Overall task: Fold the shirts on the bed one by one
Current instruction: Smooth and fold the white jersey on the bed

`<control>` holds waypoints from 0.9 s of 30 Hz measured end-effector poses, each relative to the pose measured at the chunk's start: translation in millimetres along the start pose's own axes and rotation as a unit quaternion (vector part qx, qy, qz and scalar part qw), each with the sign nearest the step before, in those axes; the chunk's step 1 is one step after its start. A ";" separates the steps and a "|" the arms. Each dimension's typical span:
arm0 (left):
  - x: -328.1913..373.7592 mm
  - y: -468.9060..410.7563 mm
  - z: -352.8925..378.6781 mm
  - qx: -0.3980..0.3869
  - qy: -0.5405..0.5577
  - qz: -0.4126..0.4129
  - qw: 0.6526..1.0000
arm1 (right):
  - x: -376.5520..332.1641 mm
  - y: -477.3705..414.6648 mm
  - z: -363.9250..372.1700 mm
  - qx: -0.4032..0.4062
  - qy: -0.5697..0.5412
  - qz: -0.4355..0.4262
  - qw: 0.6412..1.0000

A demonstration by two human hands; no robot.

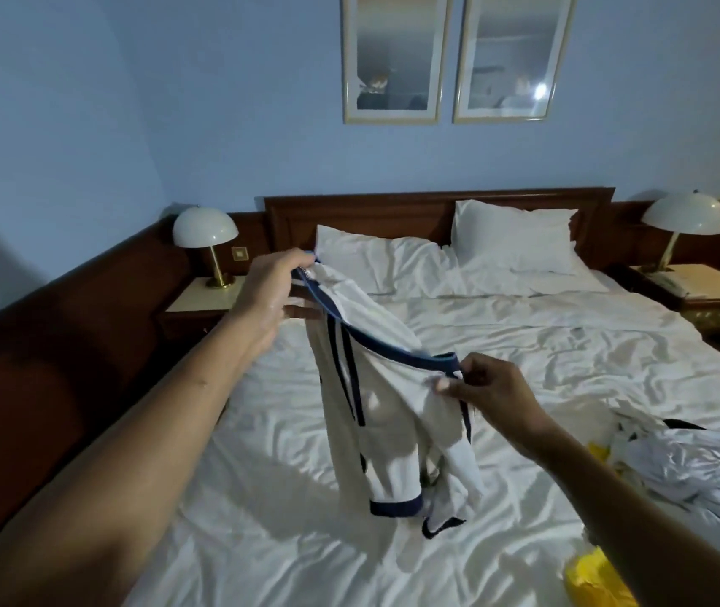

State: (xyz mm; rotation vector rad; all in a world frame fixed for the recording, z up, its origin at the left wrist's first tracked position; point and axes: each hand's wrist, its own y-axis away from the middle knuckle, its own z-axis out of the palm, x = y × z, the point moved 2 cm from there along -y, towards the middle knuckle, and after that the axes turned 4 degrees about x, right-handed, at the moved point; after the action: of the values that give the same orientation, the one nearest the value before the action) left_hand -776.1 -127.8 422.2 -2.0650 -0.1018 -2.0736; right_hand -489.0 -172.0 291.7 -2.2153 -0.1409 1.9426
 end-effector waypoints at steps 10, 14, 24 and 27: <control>-43.4 8.0 -14.2 0.025 -0.004 -0.019 1.000 | -64.1 -21.2 -8.8 0.115 0.036 -0.134 0.984; -38.2 10.5 -21.9 -0.129 -0.093 0.064 0.985 | -82.8 -36.8 -26.4 0.212 0.083 -0.152 0.962; -47.6 -37.5 -67.4 -0.161 -0.289 0.095 0.939 | -59.8 -39.2 -38.4 0.123 0.317 -0.159 0.927; -56.1 -50.3 -71.3 -0.135 -0.255 0.072 0.955 | -55.3 -43.8 -35.7 0.166 0.293 -0.141 0.931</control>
State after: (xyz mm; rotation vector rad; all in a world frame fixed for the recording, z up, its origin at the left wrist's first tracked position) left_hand -856.3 -87.2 370.5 -2.6387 0.2610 -1.4944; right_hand -458.8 -143.0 358.7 -2.2754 -0.0332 1.0147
